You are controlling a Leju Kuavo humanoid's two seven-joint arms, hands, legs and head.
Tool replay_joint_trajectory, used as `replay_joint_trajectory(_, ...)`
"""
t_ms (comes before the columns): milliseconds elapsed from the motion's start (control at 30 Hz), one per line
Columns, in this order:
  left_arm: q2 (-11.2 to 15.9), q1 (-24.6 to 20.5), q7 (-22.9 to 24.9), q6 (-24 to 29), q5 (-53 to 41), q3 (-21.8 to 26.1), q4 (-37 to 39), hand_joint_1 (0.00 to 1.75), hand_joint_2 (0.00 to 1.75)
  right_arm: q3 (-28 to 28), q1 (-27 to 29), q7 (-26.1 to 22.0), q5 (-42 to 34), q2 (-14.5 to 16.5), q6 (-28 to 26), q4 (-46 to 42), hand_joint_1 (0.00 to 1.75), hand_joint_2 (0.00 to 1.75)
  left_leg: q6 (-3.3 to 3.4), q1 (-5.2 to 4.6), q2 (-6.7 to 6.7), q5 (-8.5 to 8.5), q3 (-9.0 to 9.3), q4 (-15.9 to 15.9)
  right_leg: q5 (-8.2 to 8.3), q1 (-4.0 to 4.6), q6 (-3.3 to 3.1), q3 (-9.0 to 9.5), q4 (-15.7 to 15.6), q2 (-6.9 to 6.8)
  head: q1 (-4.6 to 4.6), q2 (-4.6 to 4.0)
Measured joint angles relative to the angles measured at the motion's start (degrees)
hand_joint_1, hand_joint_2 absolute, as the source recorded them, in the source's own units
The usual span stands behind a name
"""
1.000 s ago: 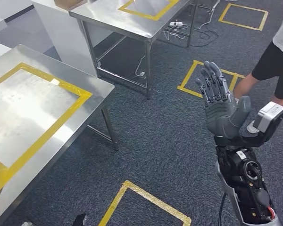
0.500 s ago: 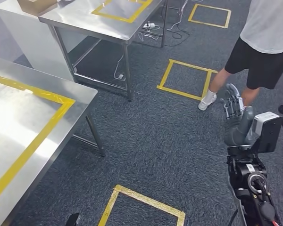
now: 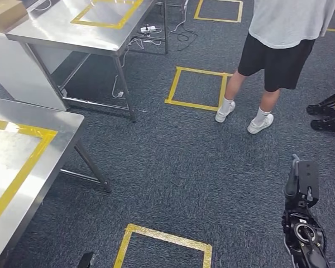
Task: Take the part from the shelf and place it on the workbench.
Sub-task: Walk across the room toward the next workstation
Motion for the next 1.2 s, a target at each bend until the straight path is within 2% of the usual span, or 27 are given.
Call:
replay_joint_trajectory(33,0.0,0.1,0.0,0.0,-0.1,0.0,0.0,0.0,0.0,-0.4,-0.5,-1.2,-0.7,0.0,0.5,3.2,0.0,0.0,-0.03,-0.01,-0.36,-1.47,-2.02,4.0,-0.01,0.06,-0.14,-0.04,0.0,0.24,-0.07,0.0)
replay_joint_trajectory(67,0.1,0.1,0.0,0.0,-0.3,0.0,0.0,0.0,0.0,-0.7,-0.8,-1.5,-0.8,0.0,0.7,6.7,0.0,0.0,-0.03,-0.02,-0.49,-2.16,-3.48,6.6,-0.03,0.1,-0.18,-0.07,0.0,0.51,-0.09,0.0)
replay_joint_trajectory(100,0.2,0.2,0.0,0.0,-0.4,0.0,0.0,0.0,0.0,-0.9,-1.0,-0.9,-0.5,0.0,0.7,9.8,0.0,0.0,0.03,-0.02,-0.52,-1.67,-4.02,7.0,-0.04,0.13,-0.19,-0.07,0.1,0.79,-0.1,0.0)
replay_joint_trajectory(133,0.3,0.2,0.1,0.0,-0.6,0.0,0.0,0.0,0.0,-0.9,-1.3,0.2,-0.1,0.1,0.6,12.5,0.0,0.0,0.14,-0.02,-0.54,-0.18,-3.45,5.3,-0.05,0.13,-0.18,-0.06,0.1,1.08,-0.16,0.0)
replay_joint_trajectory(200,0.5,0.2,0.5,0.0,-0.8,0.0,0.0,0.0,0.0,-1.0,-2.2,3.8,1.2,0.8,0.5,20.2,0.0,0.0,0.59,-0.08,-0.84,4.1,-0.09,-2.5,-0.17,0.24,0.01,-0.06,0.3,1.72,-0.46,0.0)
replay_joint_trajectory(233,0.6,0.1,0.9,0.0,-0.8,-0.1,0.0,0.0,0.0,-1.0,-2.8,6.1,1.9,1.2,0.5,24.2,0.0,0.0,0.83,-0.12,-1.04,5.66,1.59,-6.3,-0.34,0.36,0.21,-0.12,0.6,1.95,-0.62,0.0)
replay_joint_trajectory(267,0.7,0.0,1.3,0.0,-0.9,-0.1,0.0,0.0,0.0,-1.0,-2.8,8.6,2.5,1.6,0.6,28.0,0.0,0.0,1.04,-0.16,-1.24,6.5,2.63,-8.7,-0.49,0.47,0.45,-0.18,0.8,2.07,-0.61,0.0)
replay_joint_trajectory(300,0.8,-0.1,1.6,0.0,-0.9,-0.2,0.0,0.0,0.0,-1.0,-2.3,11.0,2.9,2.0,0.9,30.8,0.0,0.0,1.17,-0.19,-1.38,6.77,3.08,-9.9,-0.71,0.61,0.66,-0.27,1.1,2.08,-0.5,0.0)
replay_joint_trajectory(367,0.7,0.0,2.1,-0.1,-0.9,-0.2,0.0,0.0,0.0,-0.9,-0.9,14.9,2.4,2.7,2.6,34.6,0.0,0.0,1.24,-0.26,-1.32,6.72,3.13,-10.1,-0.87,0.6,0.39,-0.32,1.2,2.08,-0.18,0.0)
replay_joint_trajectory(400,0.8,0.1,2.2,-0.2,-0.8,-0.2,0.0,0.0,0.0,-0.9,-0.6,16.6,1.3,3.1,4.0,36.4,0.0,0.0,1.43,-0.46,-1.27,6.64,3.15,-10.1,-0.87,0.52,0.46,-0.3,1.1,2.12,-0.16,0.0)
replay_joint_trajectory(433,0.8,0.1,2.2,-0.3,-0.8,-0.2,0.0,0.0,0.0,-1.0,-0.3,18.0,-0.4,3.5,5.4,38.2,0.0,0.0,1.69,-0.64,-1.21,6.58,3.17,-10.0,-0.78,0.37,0.67,-0.2,0.9,2.16,-0.16,0.0)
replay_joint_trajectory(500,0.7,-0.1,2.0,-0.5,-0.8,-0.2,0.0,0.0,0.0,-1.7,0.4,20.4,-4.0,4.1,7.7,40.9,0.0,0.0,2.5,-0.68,-1.09,6.71,3.52,-10.4,-0.97,0.13,1.74,0.0,0.9,2.06,-0.13,0.0)
replay_joint_trajectory(567,0.6,-0.1,1.8,-0.5,-0.8,-0.2,0.0,0.0,0.0,-2.5,0.7,21.7,-6.4,4.4,8.8,42.7,0.0,0.0,3.01,-0.42,-0.65,6.93,4.07,-11.1,-3.11,0.04,2.3,-1.36,4.3,1.66,0.08,0.0)
replay_joint_trajectory(633,0.5,-0.1,1.8,-0.5,-0.8,-0.2,0.0,0.0,0.0,-3.4,0.7,22.2,-8.5,4.7,9.7,44.3,0.0,0.0,3.27,-0.42,0.08,6.86,4.33,-11.3,-6.73,-0.05,2.64,-5.0,12.0,1.34,0.29,0.0)
replay_joint_trajectory(667,0.5,-0.1,1.7,-0.5,-0.8,-0.2,0.0,0.0,0.0,-4.1,0.7,22.5,-9.6,4.9,10.2,45.0,0.0,0.0,3.32,-0.44,0.46,6.77,4.41,-11.3,-7.97,-0.07,2.76,-6.81,15.5,1.29,0.33,0.0)
replay_joint_trajectory(700,0.4,-0.1,1.7,-0.5,-0.9,-0.3,0.0,0.0,0.0,-4.7,0.7,23.0,-10.6,5.1,10.6,45.7,0.0,0.0,3.31,-0.45,0.82,6.66,4.52,-11.3,-8.19,-0.09,2.83,-7.8,17.4,1.2,0.35,0.0)
replay_joint_trajectory(733,0.3,-0.1,1.7,-0.5,-1.1,-0.3,0.0,0.0,0.0,-5.4,0.8,23.7,-11.5,5.3,10.9,46.3,0.0,0.0,3.24,-0.44,1.18,6.53,4.68,-11.3,-7.32,-0.11,2.84,-7.68,16.9,1.04,0.36,0.0)
replay_joint_trajectory(767,0.2,-0.1,1.6,-0.5,-1.4,-0.3,0.0,0.0,0.0,-5.9,0.8,24.7,-12.2,5.5,11.1,46.8,0.0,0.0,3.11,-0.44,1.55,6.35,4.92,-11.3,-5.52,-0.13,2.78,-6.35,14.2,0.72,0.37,0.0)
replay_joint_trajectory(800,0.1,-0.1,1.6,-0.6,-1.6,-0.4,0.0,0.0,0.0,-6.4,0.7,25.9,-12.6,5.6,11.1,47.2,0.0,0.0,2.92,-0.44,1.94,6.14,5.23,-11.2,-3.38,-0.12,2.65,-4.19,9.9,0.01,0.38,0.0)
replay_joint_trajectory(867,-0.1,-0.1,1.7,-0.6,-1.8,-0.5,0.0,0.0,0.0,-7.1,0.5,28.3,-12.8,6.0,11.2,47.9,0.0,0.0,2.39,-0.72,2.62,5.68,5.73,-11.1,-0.9,0.2,2.12,-0.63,2.8,-1.62,0.34,0.0)
replay_joint_trajectory(900,-0.1,-0.1,1.8,-0.7,-1.8,-0.5,0.0,0.0,0.0,-7.4,0.4,29.4,-12.6,6.2,11.2,48.2,0.0,0.0,2.13,-0.86,2.97,5.5,5.89,-11.1,-0.63,0.35,1.81,0.08,1.3,-1.99,0.27,0.0)
replay_joint_trajectory(967,-0.2,-0.2,1.9,-0.7,-1.8,-0.5,0.0,0.0,0.0,-7.7,0.3,31.2,-11.6,6.6,11.2,48.7,0.0,0.0,1.64,-0.95,3.74,5.29,6.13,-11.2,-0.69,0.5,1.13,0.08,0.8,-1.13,0.15,0.0)
replay_joint_trajectory(1033,-0.4,-0.3,2.0,-0.7,-1.7,-0.5,0.0,0.0,0.0,-7.8,0.3,32.5,-10.7,6.8,11.3,49.2,0.0,0.0,0.98,-0.75,3.0,4.35,6.02,-10.2,-0.51,0.35,0.55,0.2,0.5,-0.14,0.08,0.0)
replay_joint_trajectory(1067,-0.4,-0.3,2.0,-0.7,-1.7,-0.5,0.0,0.0,0.0,-7.8,0.3,32.9,-10.4,6.9,11.3,49.4,0.0,0.0,0.65,-0.64,2.04,3.04,5.2,-8.2,-0.37,0.2,0.26,0.25,0.4,0.29,-0.01,0.0)
replay_joint_trajectory(1133,-0.5,-0.2,2.0,-0.7,-1.7,-0.6,0.0,0.0,0.0,-7.8,0.1,33.4,-9.9,7.0,11.4,49.6,0.0,0.0,0.22,-0.48,0.12,-0.85,1.65,-0.7,-0.25,0.08,-0.09,0.2,0.3,1.19,-0.3,0.0)
replay_joint_trajectory(1167,-0.6,-0.2,2.0,-0.7,-1.7,-0.6,0.0,0.0,0.0,-7.8,0.1,33.4,-9.7,7.0,11.4,49.7,0.0,0.0,0.11,-0.42,-0.22,-2.46,-0.44,3.5,-0.24,0.08,-0.19,0.15,0.3,1.73,-0.43,0.0)
replay_joint_trajectory(1200,-0.6,-0.1,2.0,-0.7,-1.7,-0.7,0.0,0.0,0.0,-7.8,0.0,33.5,-9.4,7.0,11.4,49.9,0.0,0.0,0.05,-0.35,-0.36,-3.09,-1.91,6.2,-0.24,0.07,-0.21,0.15,0.3,2.36,-0.51,0.0)
